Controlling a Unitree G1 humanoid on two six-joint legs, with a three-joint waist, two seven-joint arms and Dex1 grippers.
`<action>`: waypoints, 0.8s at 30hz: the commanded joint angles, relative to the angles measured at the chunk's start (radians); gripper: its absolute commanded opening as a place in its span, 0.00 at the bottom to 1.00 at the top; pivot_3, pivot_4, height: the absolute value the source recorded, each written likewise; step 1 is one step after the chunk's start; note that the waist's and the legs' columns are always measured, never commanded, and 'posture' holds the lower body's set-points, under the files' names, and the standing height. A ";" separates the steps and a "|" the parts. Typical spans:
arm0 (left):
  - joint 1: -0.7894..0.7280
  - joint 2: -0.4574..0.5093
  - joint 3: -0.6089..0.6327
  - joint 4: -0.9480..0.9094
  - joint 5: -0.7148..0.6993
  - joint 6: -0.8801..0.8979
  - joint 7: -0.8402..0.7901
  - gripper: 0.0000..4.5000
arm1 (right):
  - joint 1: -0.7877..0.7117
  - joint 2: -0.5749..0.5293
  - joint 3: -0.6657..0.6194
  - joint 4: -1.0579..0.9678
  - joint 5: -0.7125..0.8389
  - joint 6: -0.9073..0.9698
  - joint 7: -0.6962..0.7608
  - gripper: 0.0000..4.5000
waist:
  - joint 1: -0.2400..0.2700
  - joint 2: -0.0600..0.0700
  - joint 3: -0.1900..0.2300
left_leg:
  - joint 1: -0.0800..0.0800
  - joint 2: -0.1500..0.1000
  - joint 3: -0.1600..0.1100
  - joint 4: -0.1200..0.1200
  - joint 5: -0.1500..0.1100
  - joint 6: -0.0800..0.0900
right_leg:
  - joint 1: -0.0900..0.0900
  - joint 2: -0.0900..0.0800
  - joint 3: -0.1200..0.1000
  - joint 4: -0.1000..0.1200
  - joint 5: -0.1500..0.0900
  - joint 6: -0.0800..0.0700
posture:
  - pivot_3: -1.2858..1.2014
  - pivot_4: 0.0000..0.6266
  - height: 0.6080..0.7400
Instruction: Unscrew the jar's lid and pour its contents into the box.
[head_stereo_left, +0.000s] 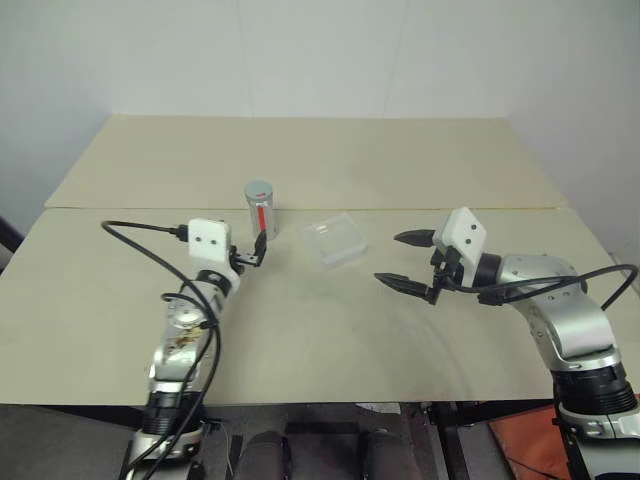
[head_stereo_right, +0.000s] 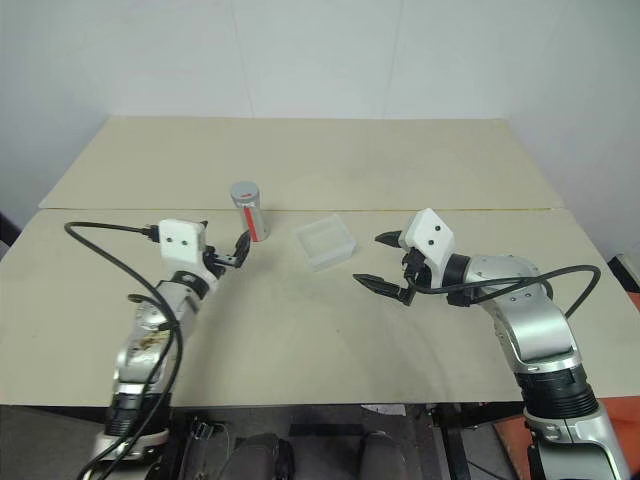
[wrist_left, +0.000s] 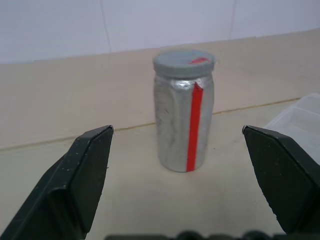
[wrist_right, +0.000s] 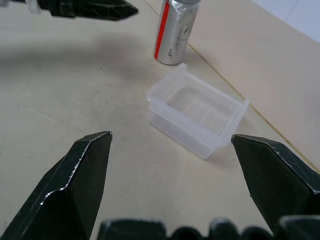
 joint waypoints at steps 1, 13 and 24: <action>-0.057 -0.045 -0.019 0.073 0.077 -0.096 0.105 1.00 | -0.014 0.001 -0.022 -0.053 0.006 -0.023 -0.013 0.99 | -0.001 0.000 0.000 | 0.000 0.000 0.000 0.000 0.000 0.000 | 0.000 0.000 0.000 0.000 0.000 0.000 | 0.52 0.24 1.00; -0.233 -0.112 -0.026 0.432 0.153 -0.318 0.246 1.00 | -0.001 -0.006 -0.034 -0.100 0.019 -0.009 -0.024 0.99 | 0.001 -0.001 0.000 | 0.000 0.000 0.000 0.000 -0.002 0.004 | 0.000 0.000 0.000 -0.001 0.001 0.000 | 0.52 0.24 1.00; -0.399 -0.118 -0.017 0.756 0.168 -0.460 0.312 1.00 | 0.004 -0.006 -0.037 -0.123 0.035 0.006 -0.032 0.99 | -0.001 -0.001 0.001 | -0.001 0.000 0.000 0.000 -0.002 0.004 | 0.000 0.000 -0.001 -0.001 0.001 0.001 | 0.52 0.24 1.00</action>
